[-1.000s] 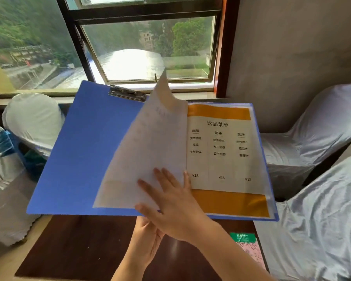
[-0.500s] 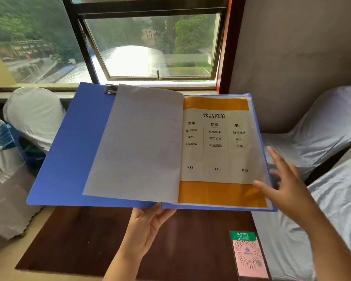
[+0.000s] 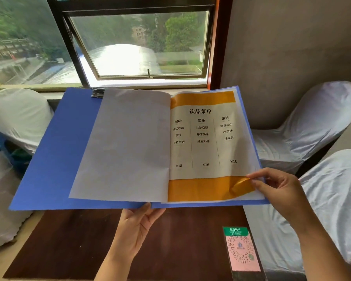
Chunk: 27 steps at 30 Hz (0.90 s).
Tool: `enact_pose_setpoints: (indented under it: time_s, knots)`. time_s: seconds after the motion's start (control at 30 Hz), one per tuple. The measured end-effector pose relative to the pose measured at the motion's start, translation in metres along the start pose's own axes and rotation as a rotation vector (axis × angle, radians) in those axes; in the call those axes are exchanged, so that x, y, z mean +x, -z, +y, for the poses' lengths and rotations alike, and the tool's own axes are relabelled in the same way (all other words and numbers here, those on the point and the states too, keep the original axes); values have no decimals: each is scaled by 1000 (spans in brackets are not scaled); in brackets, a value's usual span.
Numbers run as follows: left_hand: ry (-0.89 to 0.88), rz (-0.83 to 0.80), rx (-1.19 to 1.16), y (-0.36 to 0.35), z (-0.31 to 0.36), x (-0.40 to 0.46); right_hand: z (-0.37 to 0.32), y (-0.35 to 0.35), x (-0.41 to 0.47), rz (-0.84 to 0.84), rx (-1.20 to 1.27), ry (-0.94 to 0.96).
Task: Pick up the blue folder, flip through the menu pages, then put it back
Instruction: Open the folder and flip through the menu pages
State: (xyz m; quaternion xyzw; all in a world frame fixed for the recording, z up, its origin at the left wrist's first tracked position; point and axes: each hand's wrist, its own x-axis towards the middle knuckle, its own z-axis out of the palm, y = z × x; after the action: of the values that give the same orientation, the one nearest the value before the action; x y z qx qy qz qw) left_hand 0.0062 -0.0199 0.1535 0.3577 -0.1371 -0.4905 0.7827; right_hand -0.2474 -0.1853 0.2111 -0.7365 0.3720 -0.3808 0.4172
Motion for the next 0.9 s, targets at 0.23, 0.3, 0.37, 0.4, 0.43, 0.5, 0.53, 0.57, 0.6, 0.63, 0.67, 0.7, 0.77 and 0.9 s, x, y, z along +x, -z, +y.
enact_pose_setpoints:
  time_s: [0.23, 0.3, 0.37, 0.4, 0.43, 0.5, 0.53, 0.57, 0.6, 0.63, 0.67, 0.7, 0.77, 0.9]
  knots:
    - [-31, 15, 17, 5, -2, 0, -27, -21, -5, 234, -163, 178]
    - [-38, 13, 18, 5, -3, 0, -35, -31, -5, 188, 375, 44]
    - [-46, 8, 22, 6, -4, 1, -44, -43, -4, 129, 970, -187]
    - [-45, 8, 19, 7, -4, 0, -51, -47, -3, 129, 1100, -261]
    - [-43, 9, 12, 7, -4, -1, -60, -53, -2, 119, 1095, -317]
    - [-37, 6, 3, 4, -4, -2, -76, -65, 1, 55, 771, -387]
    - [-33, 0, 3, 3, -4, -2, -80, -71, 1, 14, 534, -417]
    - [-29, -4, 2, 1, -5, -3, -84, -78, 2, -22, 318, -385]
    - [-24, -3, 0, 0, -5, -3, -89, -87, 1, -73, 169, -257]
    - [-18, 2, -2, 0, -6, -3, -91, -99, -3, -118, 64, -82]
    - [-13, 6, -5, -1, -7, -3, -92, -110, -7, -165, -34, 64]
    - [-10, 6, -7, -2, -7, -3, -88, -120, -10, -216, -149, 155]
    - [-9, -4, 7, -5, -8, -5, -75, -140, -15, -255, -350, 257]
    - [-11, -21, 64, -10, -8, -11, -73, -164, -23, -329, -470, 324]
